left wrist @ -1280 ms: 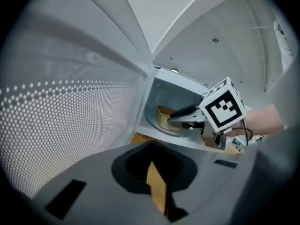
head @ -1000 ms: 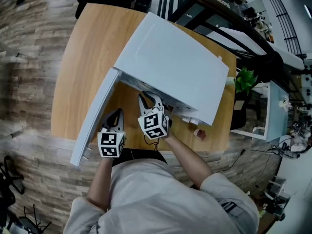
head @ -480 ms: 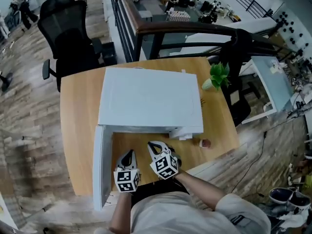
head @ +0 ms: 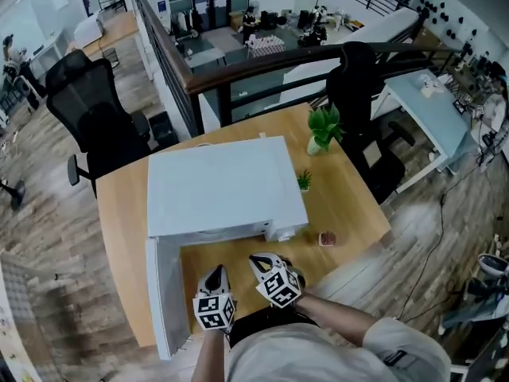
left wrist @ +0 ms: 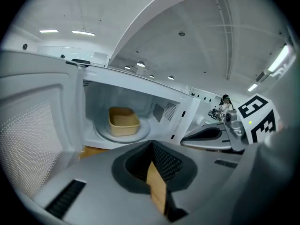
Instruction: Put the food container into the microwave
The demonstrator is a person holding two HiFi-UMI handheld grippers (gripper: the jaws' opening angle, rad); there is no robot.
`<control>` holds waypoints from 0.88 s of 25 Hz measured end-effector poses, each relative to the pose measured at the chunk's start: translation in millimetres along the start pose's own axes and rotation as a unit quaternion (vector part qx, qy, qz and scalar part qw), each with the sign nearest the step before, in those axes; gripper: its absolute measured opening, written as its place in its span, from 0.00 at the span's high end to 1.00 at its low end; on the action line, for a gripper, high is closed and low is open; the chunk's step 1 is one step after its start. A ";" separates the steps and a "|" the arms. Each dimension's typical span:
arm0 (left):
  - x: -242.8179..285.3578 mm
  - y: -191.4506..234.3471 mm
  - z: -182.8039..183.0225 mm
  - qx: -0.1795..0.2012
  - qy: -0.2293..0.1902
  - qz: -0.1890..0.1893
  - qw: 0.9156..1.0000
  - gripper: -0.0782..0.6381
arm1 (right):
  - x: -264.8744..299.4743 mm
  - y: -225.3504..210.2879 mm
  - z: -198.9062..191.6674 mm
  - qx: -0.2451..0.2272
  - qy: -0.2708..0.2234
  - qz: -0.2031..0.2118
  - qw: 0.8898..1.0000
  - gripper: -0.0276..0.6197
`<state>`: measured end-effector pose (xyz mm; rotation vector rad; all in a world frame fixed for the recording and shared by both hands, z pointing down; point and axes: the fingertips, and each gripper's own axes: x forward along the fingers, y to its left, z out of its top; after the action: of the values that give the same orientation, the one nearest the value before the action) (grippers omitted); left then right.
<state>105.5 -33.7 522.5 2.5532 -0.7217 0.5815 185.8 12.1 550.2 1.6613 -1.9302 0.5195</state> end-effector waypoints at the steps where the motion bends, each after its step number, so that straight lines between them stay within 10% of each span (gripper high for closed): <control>1: 1.7 -5.2 2.9 0.004 -0.001 -0.004 1.000 0.87 | -3.7 -3.1 1.4 0.003 -0.006 -0.001 1.000 0.95; 22: -30.4 -85.7 99.0 0.037 -0.112 -0.023 0.993 0.87 | -130.8 -59.8 77.0 0.039 -0.188 -0.052 0.980 0.95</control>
<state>157.6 -4.5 402.1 2.7266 -0.7241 0.3149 246.2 57.2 405.5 2.0155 -2.0869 0.2562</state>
